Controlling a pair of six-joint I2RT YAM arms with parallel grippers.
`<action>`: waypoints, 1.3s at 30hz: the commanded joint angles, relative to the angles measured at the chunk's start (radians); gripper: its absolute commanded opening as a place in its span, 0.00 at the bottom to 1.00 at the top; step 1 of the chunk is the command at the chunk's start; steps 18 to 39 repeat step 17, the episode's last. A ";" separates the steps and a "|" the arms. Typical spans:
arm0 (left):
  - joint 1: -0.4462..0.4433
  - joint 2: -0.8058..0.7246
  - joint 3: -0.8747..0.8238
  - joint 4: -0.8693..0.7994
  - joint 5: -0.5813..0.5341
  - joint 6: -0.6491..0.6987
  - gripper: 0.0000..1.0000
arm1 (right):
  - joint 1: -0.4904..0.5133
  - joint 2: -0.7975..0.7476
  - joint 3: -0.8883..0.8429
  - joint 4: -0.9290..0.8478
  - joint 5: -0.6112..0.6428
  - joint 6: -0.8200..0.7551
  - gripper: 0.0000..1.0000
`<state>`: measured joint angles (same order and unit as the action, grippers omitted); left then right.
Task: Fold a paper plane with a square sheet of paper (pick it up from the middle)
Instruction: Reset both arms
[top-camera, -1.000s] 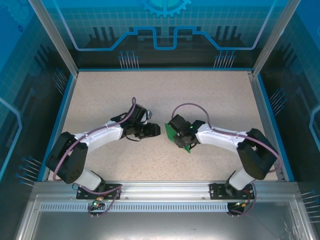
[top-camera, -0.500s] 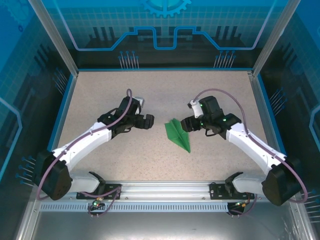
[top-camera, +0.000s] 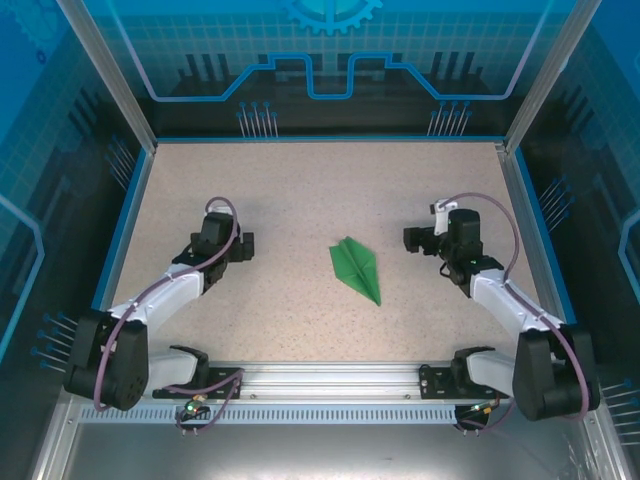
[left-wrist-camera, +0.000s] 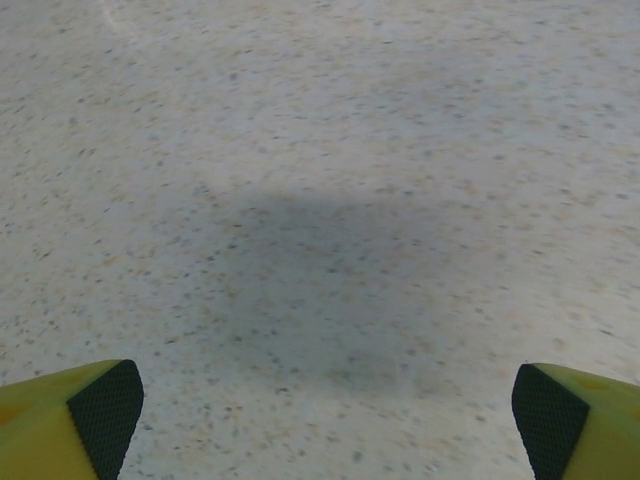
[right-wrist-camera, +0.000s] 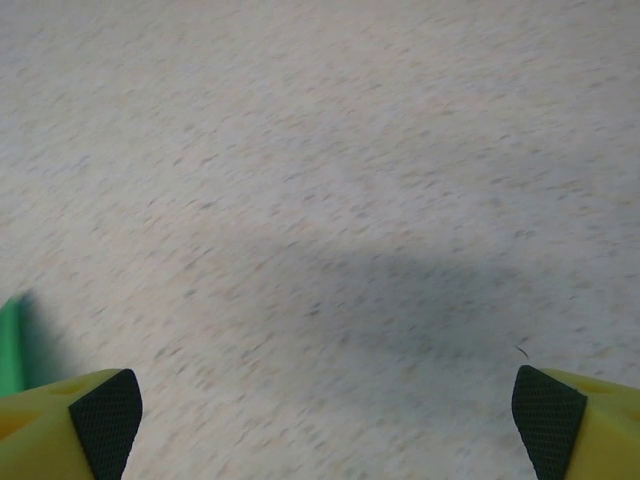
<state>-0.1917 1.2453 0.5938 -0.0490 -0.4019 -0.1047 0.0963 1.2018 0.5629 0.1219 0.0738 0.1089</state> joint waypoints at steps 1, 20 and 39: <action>0.048 0.015 -0.054 0.207 -0.003 0.029 0.99 | -0.059 0.094 -0.027 0.229 0.020 0.017 0.99; 0.090 0.195 -0.010 0.401 0.078 0.095 0.99 | -0.107 0.229 -0.033 0.391 -0.046 -0.038 0.99; 0.090 0.195 -0.010 0.401 0.078 0.095 0.99 | -0.107 0.229 -0.033 0.391 -0.046 -0.038 0.99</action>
